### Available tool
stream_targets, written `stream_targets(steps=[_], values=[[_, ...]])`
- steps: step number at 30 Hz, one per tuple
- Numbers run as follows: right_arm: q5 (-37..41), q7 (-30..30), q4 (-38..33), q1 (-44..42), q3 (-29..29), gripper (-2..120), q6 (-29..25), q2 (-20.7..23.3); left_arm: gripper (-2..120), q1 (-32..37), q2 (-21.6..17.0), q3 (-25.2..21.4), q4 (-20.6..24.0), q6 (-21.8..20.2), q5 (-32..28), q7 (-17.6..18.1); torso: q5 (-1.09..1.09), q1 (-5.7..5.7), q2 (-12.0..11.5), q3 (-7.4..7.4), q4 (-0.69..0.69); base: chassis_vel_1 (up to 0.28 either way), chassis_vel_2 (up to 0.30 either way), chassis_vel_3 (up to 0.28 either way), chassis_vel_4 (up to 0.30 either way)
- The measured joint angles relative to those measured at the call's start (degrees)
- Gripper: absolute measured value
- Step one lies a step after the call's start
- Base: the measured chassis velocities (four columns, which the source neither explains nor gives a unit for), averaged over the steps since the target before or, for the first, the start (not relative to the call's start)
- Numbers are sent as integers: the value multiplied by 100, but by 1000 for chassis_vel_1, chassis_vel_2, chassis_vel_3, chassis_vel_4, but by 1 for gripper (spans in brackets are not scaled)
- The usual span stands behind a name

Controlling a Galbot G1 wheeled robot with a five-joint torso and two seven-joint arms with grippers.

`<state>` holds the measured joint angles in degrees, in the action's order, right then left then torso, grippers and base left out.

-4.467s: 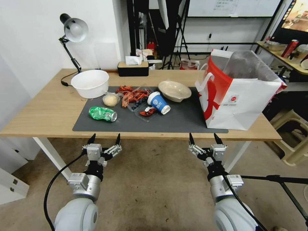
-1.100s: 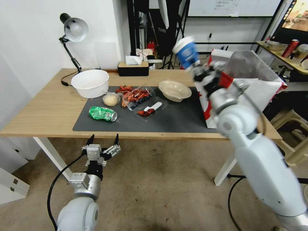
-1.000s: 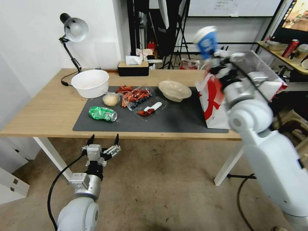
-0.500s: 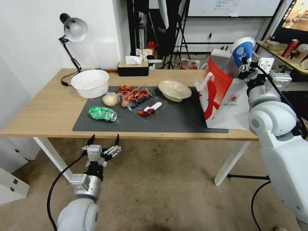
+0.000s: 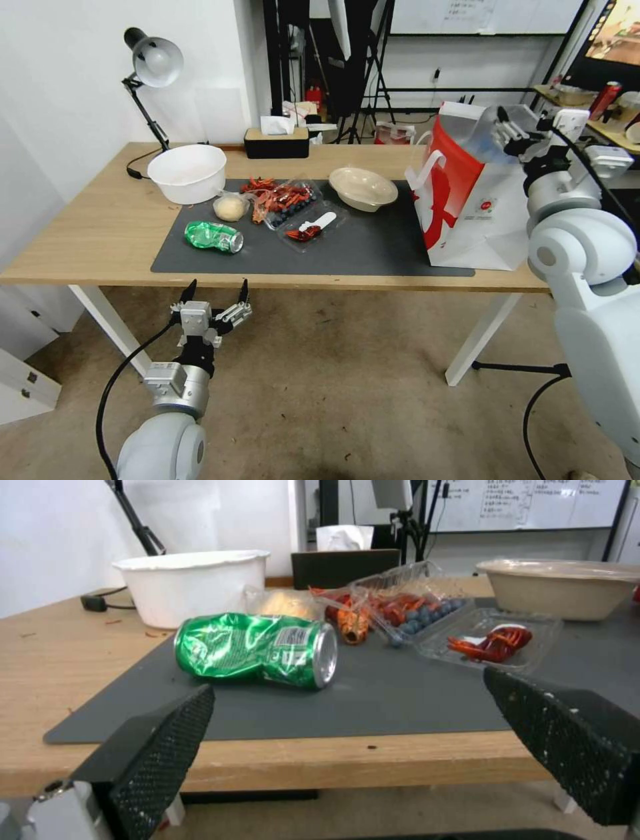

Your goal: Pick up the trash from the table and place it into the takeout bag.

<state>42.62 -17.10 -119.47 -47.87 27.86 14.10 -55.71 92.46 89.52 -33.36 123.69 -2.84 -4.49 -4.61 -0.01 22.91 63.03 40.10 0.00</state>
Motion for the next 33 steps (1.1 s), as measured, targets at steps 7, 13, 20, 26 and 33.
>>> stream_targets(steps=[7,13,20,26,33], values=[[56,354,-476,-752,-295,100,-358,-106,100,-4,2,15,-7,24,10,-4,1,0,0,0,-1,0,0,0,0],[-743,402,-700,-1619,-649,100,-775,-383,100,-12,4,13,-30,40,11,-6,1,0,0,0,0,0,0,0,0],[-1717,389,-678,-2827,-729,100,-1415,-632,100,-33,-1,8,-63,63,10,-6,0,0,0,0,-1,0,0,0,0],[-2224,177,-514,-3549,-711,100,-1895,-827,100,-46,-5,15,-81,71,9,-6,1,0,0,0,-1,0,0,0,0],[-2414,-10,-331,-4107,-715,100,-2319,-977,100,-36,-8,9,-78,98,-1,-4,1,1,0,0,-1,0,0,0,0]])
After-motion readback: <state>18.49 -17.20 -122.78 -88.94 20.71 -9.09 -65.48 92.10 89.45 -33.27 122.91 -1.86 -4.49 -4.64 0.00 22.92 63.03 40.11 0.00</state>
